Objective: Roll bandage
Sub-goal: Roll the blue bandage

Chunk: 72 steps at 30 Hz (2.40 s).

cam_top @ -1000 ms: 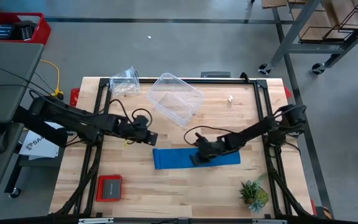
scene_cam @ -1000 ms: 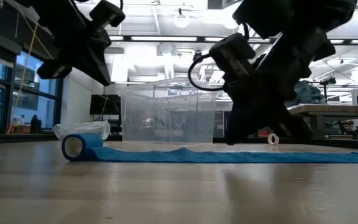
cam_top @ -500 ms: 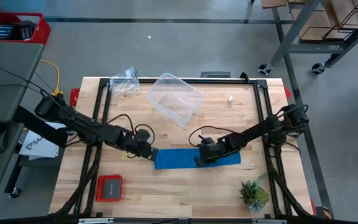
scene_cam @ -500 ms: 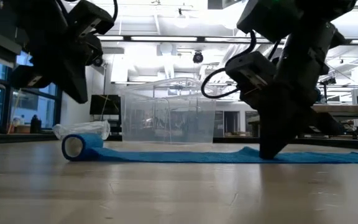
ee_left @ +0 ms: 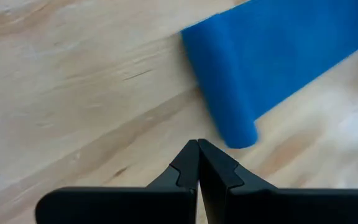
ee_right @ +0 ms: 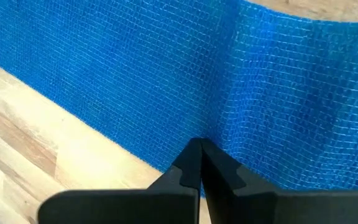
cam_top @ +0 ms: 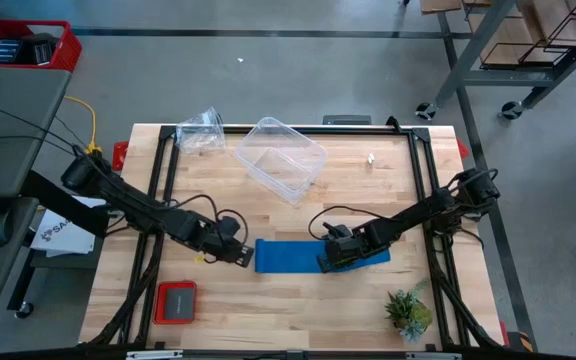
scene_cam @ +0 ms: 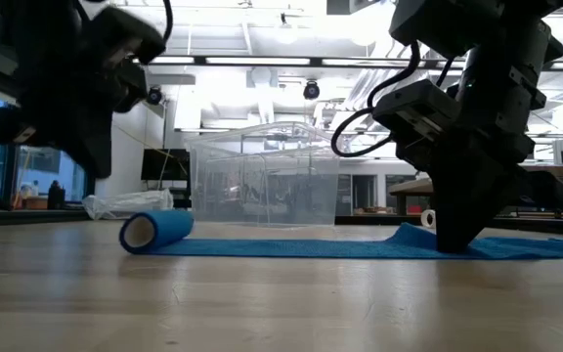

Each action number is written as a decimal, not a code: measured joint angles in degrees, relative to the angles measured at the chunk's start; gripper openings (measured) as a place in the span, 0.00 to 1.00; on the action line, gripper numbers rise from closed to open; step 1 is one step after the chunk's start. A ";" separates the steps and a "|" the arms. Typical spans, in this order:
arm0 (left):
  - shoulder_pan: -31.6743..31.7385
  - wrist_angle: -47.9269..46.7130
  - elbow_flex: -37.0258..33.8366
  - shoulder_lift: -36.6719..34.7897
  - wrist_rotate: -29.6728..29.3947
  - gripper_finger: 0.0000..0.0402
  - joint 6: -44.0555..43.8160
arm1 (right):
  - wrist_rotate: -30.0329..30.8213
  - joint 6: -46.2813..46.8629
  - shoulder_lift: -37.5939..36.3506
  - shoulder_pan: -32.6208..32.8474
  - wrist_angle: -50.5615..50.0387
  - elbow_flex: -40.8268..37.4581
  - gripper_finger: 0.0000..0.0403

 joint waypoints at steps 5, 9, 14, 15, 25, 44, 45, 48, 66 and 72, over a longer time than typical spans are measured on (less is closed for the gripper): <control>0.81 3.02 0.00 5.31 3.38 0.00 -0.12 | 0.09 -0.02 0.07 0.00 0.07 -0.03 0.00; 1.70 7.16 0.00 8.64 2.49 0.00 -2.51 | 0.07 -0.02 0.09 0.00 0.11 -0.07 0.00; 3.03 12.65 0.00 11.75 2.18 0.00 -3.40 | 0.11 -0.02 0.13 0.00 0.11 -0.09 0.00; 3.36 13.62 0.00 12.25 2.18 0.00 -3.39 | 0.13 -0.02 0.13 0.00 0.13 -0.09 0.00; 5.95 18.68 0.00 14.33 2.11 0.00 -3.33 | 0.35 -0.04 0.20 0.00 0.11 -0.17 0.00; 10.26 21.91 9.69 13.06 6.70 0.00 16.98 | 0.98 -0.03 0.24 -0.04 0.74 -0.22 0.00; 10.38 19.97 10.07 13.05 6.64 0.00 17.22 | 0.98 -0.04 0.24 -0.04 0.73 -0.23 0.00; 10.38 14.89 10.25 13.05 6.46 0.00 15.58 | 0.98 -0.04 0.24 -0.04 0.76 -0.23 0.00; 8.99 14.20 8.94 21.16 10.98 0.00 6.79 | 0.98 -0.04 0.28 -0.04 1.04 -0.22 0.00; 9.01 18.98 9.08 23.69 11.46 0.00 2.94 | 0.98 -0.04 0.28 -0.04 1.08 -0.22 0.00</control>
